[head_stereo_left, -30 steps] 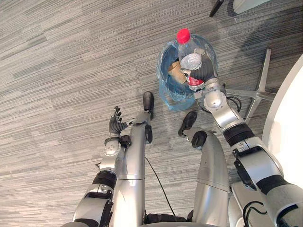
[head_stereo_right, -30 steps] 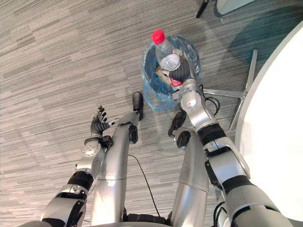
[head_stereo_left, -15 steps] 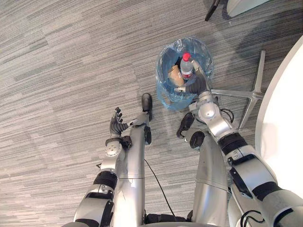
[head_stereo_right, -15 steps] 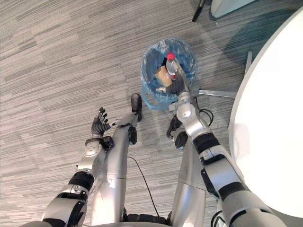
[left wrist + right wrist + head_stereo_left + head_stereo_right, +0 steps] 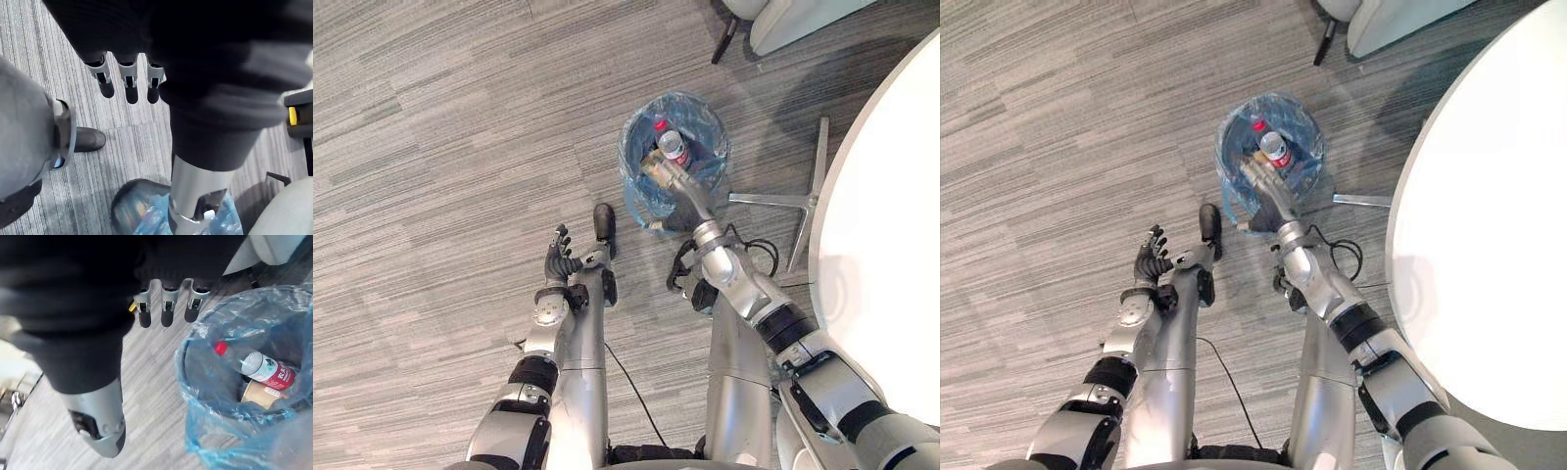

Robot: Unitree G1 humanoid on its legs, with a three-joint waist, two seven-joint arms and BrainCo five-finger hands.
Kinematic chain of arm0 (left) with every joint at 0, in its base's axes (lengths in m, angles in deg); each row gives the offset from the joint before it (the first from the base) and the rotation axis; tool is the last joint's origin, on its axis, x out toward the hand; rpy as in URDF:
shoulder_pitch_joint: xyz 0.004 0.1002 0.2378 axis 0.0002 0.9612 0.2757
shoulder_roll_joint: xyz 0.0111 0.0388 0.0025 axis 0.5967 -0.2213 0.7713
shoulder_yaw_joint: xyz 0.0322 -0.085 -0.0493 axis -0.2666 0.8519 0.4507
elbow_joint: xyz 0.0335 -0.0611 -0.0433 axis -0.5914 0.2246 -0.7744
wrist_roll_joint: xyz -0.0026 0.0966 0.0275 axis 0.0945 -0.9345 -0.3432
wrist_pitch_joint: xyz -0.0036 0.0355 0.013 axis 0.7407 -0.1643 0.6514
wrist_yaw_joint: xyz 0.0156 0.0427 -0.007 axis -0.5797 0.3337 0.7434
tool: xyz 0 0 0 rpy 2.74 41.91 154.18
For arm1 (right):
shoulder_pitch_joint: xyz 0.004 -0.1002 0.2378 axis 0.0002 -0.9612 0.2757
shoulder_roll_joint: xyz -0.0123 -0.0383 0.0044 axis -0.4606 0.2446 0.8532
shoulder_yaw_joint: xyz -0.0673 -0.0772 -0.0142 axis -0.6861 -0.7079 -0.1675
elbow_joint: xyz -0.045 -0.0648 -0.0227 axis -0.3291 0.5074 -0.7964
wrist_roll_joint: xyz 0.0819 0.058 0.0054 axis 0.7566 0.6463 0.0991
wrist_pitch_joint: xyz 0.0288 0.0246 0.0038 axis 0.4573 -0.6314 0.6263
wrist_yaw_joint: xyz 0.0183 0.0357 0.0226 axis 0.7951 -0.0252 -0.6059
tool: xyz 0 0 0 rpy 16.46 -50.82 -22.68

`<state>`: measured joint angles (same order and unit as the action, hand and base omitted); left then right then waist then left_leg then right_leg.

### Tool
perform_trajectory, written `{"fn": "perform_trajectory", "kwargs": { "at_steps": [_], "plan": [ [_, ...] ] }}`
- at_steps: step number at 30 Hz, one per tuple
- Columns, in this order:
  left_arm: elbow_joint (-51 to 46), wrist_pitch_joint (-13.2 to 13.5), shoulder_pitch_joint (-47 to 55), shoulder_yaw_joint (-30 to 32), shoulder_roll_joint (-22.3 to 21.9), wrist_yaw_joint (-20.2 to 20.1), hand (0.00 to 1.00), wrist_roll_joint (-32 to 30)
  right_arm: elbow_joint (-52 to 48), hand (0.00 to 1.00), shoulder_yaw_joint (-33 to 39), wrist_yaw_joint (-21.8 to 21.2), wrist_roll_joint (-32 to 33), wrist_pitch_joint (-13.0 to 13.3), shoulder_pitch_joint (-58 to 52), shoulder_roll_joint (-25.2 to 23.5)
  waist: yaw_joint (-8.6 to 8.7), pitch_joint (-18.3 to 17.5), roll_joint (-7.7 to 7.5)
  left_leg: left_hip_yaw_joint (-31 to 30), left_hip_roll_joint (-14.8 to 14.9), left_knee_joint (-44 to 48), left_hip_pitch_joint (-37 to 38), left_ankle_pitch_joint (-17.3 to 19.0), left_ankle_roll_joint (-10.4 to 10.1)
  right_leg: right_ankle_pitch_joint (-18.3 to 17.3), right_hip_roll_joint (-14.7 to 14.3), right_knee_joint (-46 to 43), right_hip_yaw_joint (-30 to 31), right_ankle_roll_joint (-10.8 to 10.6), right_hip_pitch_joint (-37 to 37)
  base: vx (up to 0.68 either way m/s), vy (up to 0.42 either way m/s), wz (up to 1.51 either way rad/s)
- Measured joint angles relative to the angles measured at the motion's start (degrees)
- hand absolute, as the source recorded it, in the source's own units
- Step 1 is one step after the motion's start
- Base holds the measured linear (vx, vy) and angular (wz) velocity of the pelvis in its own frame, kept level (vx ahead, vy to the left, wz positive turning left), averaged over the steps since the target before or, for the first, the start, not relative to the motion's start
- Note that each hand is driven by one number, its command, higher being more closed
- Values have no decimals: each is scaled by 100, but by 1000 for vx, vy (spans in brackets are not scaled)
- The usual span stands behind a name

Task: Gather rubbish on tea table into small bin, then transfer packed bag to large trash can.

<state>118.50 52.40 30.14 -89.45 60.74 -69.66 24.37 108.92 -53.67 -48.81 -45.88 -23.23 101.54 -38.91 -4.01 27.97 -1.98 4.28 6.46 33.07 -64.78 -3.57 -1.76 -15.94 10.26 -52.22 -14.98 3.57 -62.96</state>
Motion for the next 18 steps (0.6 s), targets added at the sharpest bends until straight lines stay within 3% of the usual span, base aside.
{"fn": "perform_trajectory", "kwargs": {
  "at_steps": [8,18],
  "plan": [
    [111,10,-4,-1,21,2,0,8,795,0,-334,-29,-515,-45,229,-210,-15,-20,-30,76,31,-122,61,-4,2,4,21,104,-72,-1,107,-15,-14,5],
    [114,149,-240,27,20,13,0,77,1904,0,-211,34,-671,-431,872,-252,-36,-23,-24,-66,-64,-216,-413,-192,-5,-16,101,3,-187,16,-352,-23,-24,10]
  ]
}}
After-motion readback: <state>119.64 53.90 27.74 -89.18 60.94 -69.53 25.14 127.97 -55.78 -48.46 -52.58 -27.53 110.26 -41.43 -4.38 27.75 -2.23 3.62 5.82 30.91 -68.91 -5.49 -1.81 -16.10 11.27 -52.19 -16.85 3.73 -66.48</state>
